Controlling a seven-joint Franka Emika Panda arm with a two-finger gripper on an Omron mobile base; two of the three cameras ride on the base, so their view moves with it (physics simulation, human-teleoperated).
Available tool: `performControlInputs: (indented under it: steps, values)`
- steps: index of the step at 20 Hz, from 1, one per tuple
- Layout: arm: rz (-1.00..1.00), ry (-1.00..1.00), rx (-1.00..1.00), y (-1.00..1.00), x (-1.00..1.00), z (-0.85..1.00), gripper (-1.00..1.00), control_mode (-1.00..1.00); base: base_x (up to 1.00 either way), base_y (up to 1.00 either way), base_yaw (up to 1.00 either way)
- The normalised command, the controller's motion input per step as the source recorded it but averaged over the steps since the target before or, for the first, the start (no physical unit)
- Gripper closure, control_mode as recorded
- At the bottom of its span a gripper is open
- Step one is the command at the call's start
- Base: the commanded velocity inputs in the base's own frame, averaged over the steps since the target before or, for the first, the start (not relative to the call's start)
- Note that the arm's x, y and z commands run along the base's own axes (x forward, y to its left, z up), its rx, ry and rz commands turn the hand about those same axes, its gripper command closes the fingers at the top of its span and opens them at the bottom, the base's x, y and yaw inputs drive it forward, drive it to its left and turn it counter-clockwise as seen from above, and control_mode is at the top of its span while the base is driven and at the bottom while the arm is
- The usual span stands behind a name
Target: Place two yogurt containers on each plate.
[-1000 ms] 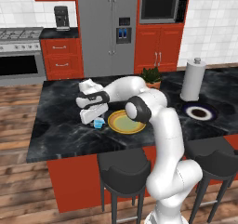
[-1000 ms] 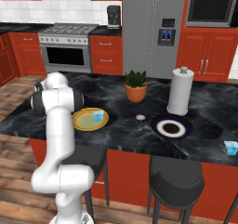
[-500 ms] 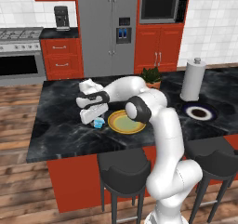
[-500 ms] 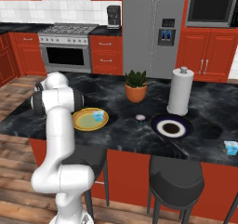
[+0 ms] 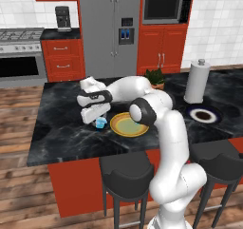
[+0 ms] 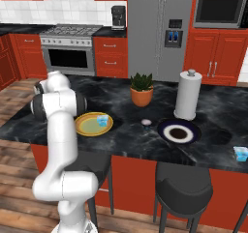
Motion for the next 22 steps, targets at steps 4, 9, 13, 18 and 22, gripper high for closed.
performControlInputs:
  steps: [4,9,13,18,22]
  values:
    - [0.0,-0.04,0.0,-0.1,-0.29,0.63,1.0,-1.0,0.0,0.0,0.0]
    - [0.0,-0.02,0.0,-0.4,-0.35,0.27,1.0,-1.0,0.0,0.0,0.0]
    - [-0.03,-0.01,0.0,-0.61,-0.26,0.0,1.0,-1.0,0.0,0.0,0.0]
    - [-0.05,0.0,0.0,-0.55,-0.16,-0.01,1.0,-1.0,0.0,0.0,0.0]
    - [-0.04,0.0,0.0,-0.45,0.0,-0.05,1.0,-1.0,0.0,0.0,0.0]
